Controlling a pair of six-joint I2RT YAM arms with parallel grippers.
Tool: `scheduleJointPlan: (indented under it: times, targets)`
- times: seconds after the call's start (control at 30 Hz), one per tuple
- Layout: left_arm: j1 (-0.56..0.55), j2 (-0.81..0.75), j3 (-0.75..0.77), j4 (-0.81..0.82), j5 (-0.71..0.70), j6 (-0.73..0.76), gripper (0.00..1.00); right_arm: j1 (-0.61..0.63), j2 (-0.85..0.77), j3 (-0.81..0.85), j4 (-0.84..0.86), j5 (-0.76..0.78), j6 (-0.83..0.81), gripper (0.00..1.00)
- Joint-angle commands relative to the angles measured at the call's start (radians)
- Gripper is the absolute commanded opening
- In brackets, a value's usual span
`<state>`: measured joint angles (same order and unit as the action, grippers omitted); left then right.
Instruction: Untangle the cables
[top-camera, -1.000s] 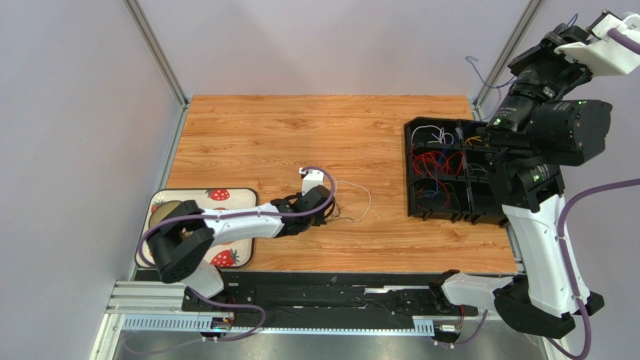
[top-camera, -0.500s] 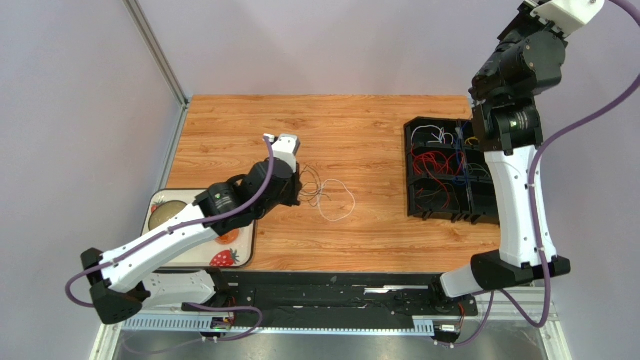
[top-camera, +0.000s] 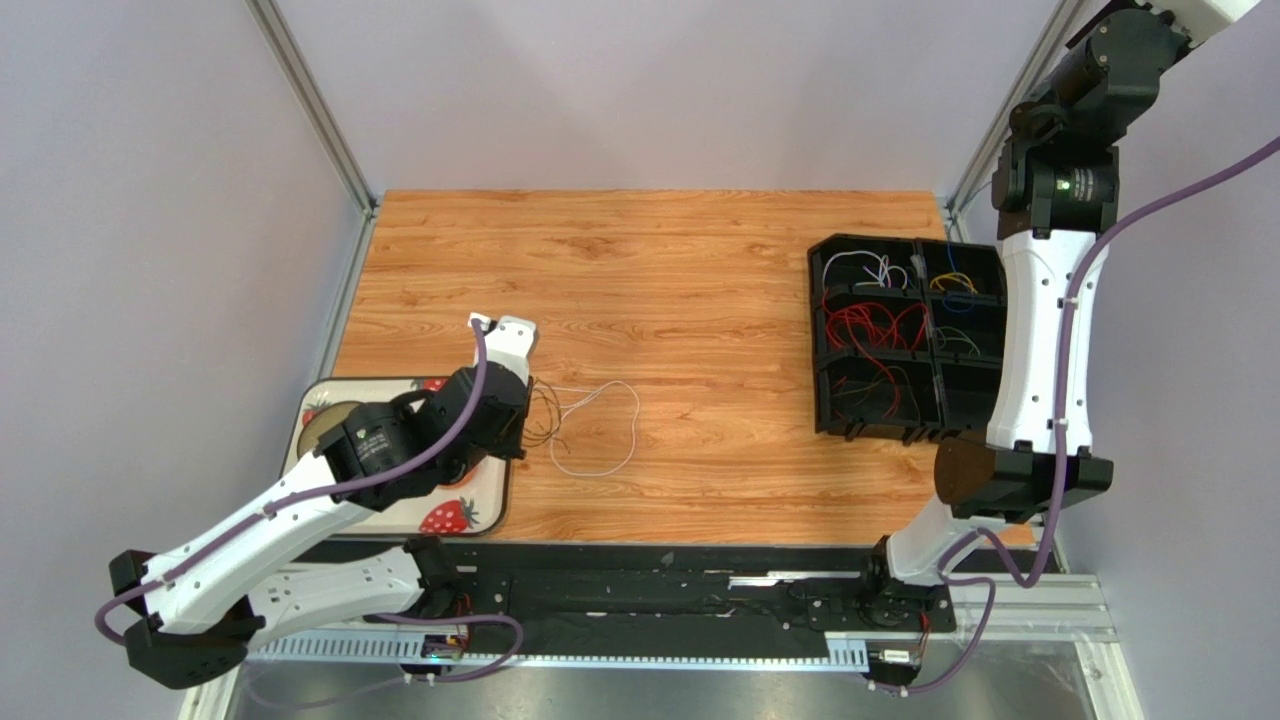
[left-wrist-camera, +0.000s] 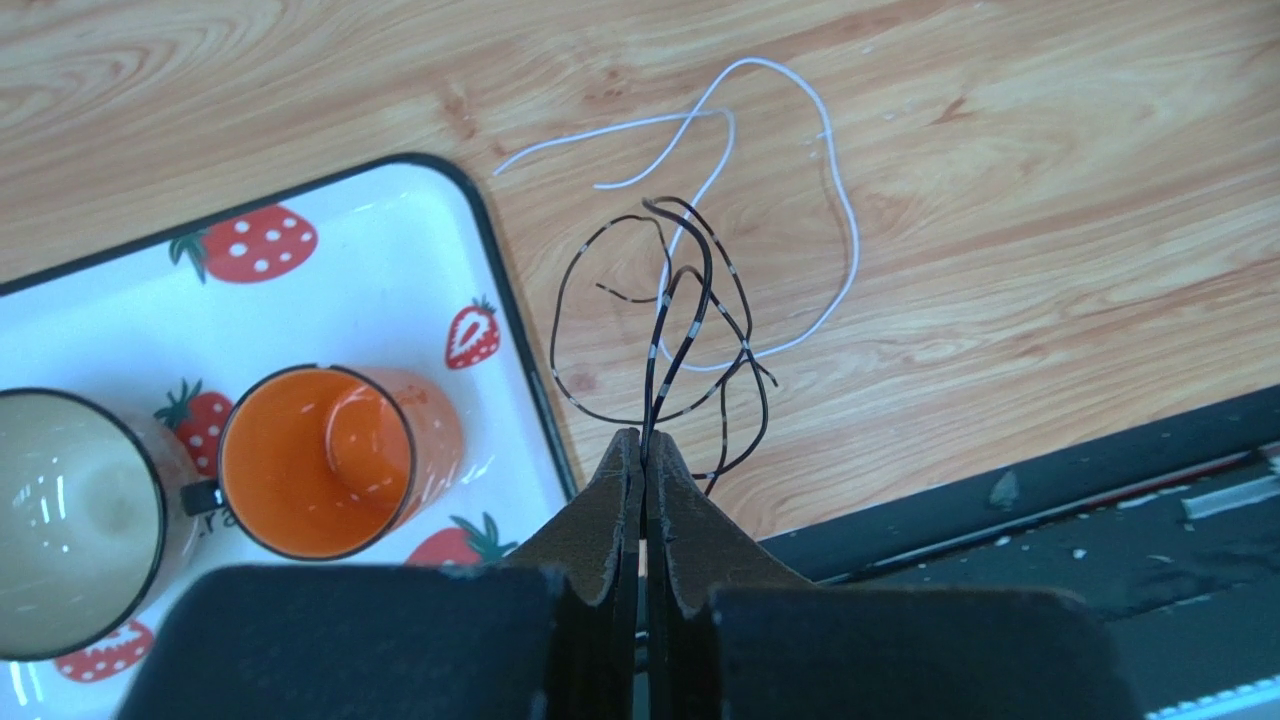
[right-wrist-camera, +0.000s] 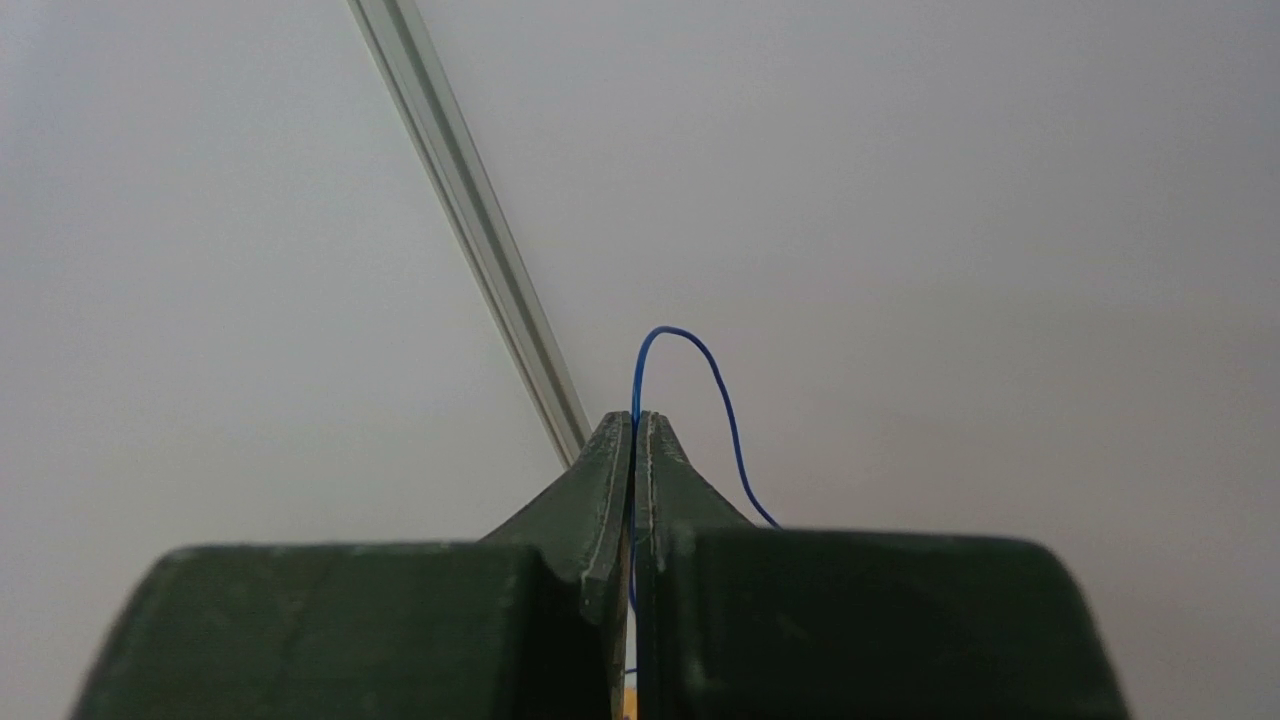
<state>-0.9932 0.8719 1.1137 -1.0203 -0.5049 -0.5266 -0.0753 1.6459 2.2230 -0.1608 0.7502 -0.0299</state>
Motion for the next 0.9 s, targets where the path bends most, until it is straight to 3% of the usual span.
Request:
scheduleJointPlan:
  times: [0.0,0.2,0.53,0.87]
  targets:
    - [0.004,-0.046,-0.073,-0.037,-0.05,0.002,0.0,-0.06,0.057,0.018,0.012,-0.107,0.108,0.0]
    - [0.004,-0.111,-0.101,-0.006,-0.06,0.011,0.0,-0.083,0.121,0.05,0.03,-0.135,0.104,0.0]
    - [0.004,-0.116,-0.106,0.012,-0.044,0.025,0.0,-0.093,0.117,-0.055,0.05,-0.17,0.136,0.0]
    - [0.004,-0.1,-0.104,0.006,-0.061,0.017,0.0,-0.093,-0.124,-0.307,0.006,-0.103,0.202,0.0]
